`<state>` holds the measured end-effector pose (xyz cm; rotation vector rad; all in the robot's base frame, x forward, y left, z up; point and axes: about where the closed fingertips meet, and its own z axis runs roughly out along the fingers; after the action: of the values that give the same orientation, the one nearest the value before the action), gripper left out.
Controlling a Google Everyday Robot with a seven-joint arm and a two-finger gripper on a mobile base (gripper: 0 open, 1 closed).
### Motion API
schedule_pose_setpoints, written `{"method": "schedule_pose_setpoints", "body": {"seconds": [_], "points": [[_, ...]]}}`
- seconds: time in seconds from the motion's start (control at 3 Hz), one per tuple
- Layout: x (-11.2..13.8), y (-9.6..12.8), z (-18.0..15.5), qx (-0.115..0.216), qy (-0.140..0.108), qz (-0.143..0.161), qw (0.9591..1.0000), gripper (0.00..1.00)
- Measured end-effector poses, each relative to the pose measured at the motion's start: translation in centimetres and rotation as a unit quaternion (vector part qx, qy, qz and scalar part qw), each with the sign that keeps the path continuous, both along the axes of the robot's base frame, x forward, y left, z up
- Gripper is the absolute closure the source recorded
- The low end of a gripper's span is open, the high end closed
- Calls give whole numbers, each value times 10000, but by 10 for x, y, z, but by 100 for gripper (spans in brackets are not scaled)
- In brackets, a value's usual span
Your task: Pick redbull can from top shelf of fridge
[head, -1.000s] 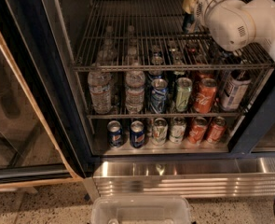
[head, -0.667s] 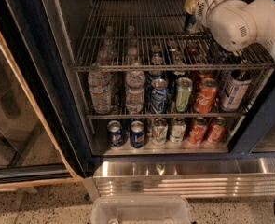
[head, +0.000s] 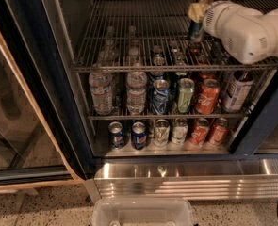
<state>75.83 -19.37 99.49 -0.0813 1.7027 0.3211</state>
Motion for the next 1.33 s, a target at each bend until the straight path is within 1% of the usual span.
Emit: {"method": "schedule_pose_setpoints", "body": {"seconds": [0.33,0.67,1.0,1.33], "points": [[-38,-2,8,15,-31,11,10000,100],[-71,5,18,-53,-68,49,10000,100],[-98,18,27,158,-196,208,9995,100],[-98,23,28,145,-194,255,9994,100]]}}
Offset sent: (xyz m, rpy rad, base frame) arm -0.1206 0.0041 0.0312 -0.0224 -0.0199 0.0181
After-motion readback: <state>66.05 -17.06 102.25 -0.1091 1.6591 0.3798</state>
